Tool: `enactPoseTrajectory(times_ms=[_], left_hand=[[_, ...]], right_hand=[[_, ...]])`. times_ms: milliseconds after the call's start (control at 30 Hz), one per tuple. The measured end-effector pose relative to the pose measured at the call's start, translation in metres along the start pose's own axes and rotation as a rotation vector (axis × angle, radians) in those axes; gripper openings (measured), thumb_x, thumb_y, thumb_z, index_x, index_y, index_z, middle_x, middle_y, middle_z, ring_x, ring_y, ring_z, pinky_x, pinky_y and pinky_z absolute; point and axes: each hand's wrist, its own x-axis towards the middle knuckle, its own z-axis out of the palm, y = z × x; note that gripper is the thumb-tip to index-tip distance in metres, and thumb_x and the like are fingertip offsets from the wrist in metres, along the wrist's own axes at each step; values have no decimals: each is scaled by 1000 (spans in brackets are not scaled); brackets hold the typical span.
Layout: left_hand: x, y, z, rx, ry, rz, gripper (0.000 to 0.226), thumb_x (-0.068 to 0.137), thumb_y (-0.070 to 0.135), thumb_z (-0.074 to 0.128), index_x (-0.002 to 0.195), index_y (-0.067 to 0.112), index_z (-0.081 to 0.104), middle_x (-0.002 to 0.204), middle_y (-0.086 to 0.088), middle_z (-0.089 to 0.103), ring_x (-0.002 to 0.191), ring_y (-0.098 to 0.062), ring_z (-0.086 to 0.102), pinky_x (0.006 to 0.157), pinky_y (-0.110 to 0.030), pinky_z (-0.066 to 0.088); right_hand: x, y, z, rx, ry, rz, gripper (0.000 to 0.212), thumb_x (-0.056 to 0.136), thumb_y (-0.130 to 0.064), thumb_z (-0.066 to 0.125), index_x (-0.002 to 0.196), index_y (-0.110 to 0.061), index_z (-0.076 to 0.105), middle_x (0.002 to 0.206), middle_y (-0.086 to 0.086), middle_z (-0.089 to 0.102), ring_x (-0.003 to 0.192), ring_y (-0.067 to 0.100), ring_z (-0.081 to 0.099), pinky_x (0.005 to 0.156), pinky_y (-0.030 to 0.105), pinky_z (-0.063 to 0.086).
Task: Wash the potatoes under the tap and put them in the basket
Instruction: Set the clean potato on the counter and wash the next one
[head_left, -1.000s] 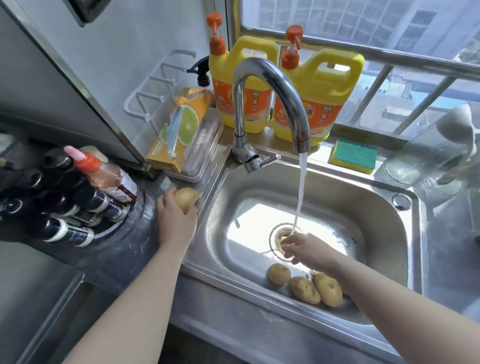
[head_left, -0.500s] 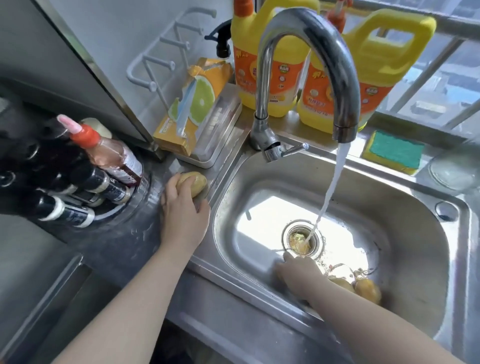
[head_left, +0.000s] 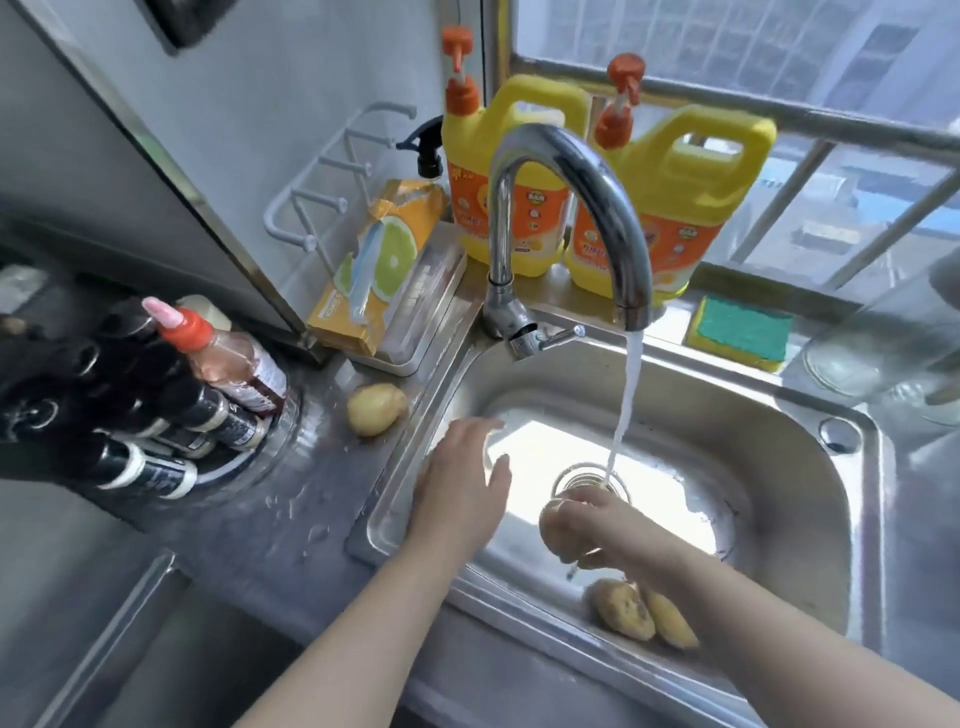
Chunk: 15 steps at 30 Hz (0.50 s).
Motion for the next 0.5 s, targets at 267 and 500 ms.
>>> enactPoseTrajectory(times_ms=[267, 500], left_hand=[[-8, 86, 28, -821, -329, -244, 27, 103, 51, 41, 125, 46, 55, 130, 9, 61, 118, -8, 60, 103, -39, 51], [1, 115, 25, -791, -139, -24, 32, 103, 33, 50, 132, 39, 37, 119, 22, 57, 96, 23, 55, 77, 2, 40]], right_hand=[[-58, -80, -24, 791, 135, -92, 31, 100, -32, 51, 85, -12, 69, 75, 11, 63, 62, 22, 58, 58, 33, 44], [-66, -109, -27, 910, 229, -134, 46, 107, -42, 43, 115, -4, 67, 85, 10, 73, 83, 24, 70, 71, 34, 54]])
